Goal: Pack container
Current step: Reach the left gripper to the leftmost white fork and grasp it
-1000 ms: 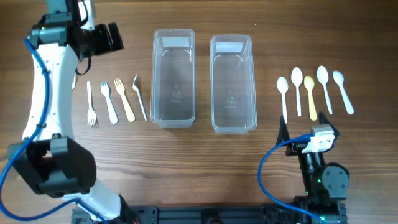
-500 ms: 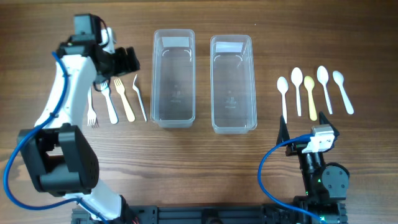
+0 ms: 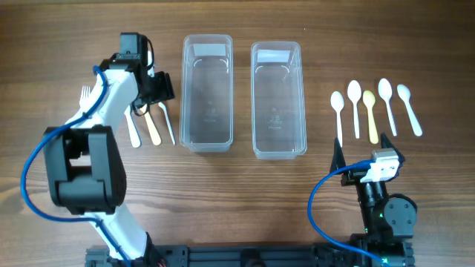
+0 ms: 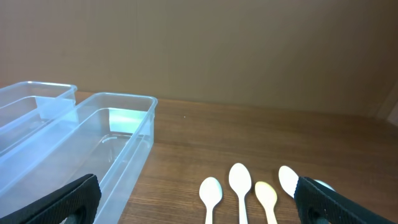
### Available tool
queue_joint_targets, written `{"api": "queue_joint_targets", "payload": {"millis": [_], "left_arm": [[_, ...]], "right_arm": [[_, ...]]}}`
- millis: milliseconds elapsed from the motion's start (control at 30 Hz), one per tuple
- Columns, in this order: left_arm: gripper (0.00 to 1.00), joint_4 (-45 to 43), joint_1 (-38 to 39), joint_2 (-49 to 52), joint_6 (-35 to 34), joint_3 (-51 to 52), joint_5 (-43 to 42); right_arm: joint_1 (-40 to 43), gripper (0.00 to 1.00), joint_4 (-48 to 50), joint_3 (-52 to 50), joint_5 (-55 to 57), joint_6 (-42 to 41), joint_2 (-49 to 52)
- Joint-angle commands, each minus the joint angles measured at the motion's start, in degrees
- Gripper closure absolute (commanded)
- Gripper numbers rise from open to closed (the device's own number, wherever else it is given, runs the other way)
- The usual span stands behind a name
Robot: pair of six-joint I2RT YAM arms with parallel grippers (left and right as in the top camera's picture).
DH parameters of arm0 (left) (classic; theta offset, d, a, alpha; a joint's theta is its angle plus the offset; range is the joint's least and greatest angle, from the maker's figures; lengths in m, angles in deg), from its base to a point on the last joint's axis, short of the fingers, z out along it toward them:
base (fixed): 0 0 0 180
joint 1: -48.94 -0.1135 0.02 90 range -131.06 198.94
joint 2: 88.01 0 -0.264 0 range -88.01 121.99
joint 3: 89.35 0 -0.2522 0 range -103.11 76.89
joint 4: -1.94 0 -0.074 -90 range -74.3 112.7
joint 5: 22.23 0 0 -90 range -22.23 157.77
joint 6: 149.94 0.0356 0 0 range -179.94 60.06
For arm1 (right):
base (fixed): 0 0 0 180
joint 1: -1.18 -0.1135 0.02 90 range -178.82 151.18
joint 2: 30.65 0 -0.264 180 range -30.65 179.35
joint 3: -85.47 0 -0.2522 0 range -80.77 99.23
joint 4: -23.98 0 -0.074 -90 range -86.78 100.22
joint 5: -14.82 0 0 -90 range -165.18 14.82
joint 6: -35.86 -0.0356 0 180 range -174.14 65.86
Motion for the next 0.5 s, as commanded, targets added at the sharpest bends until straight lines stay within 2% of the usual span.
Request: {"api": "queue_joint_targets", "payload": {"millis": [0, 33, 67, 100, 467], "left_arm": [[0.37, -0.3, 0.3, 2.0, -2.6, 0.6, 0.1], [0.42, -0.4, 0.3, 2.1, -2.6, 0.6, 0.1], [0.54, -0.3, 0.3, 2.1, -3.0, 0.6, 0.1], [0.56, -0.3, 0.3, 2.1, -3.1, 0.6, 0.1], [0.54, -0.3, 0.3, 3.8, -3.1, 1.0, 0.0]], "right_arm": [[-0.1, 0.00, 0.4, -0.3, 0.5, -1.0, -0.5], [-0.1, 0.00, 0.4, -0.3, 0.5, -1.0, -0.5], [-0.1, 0.00, 0.4, -0.3, 0.5, -1.0, -0.5], [-0.1, 0.00, 0.4, -0.3, 0.5, -1.0, -0.5], [-0.1, 0.00, 0.4, -0.3, 0.5, -1.0, -0.5]]}}
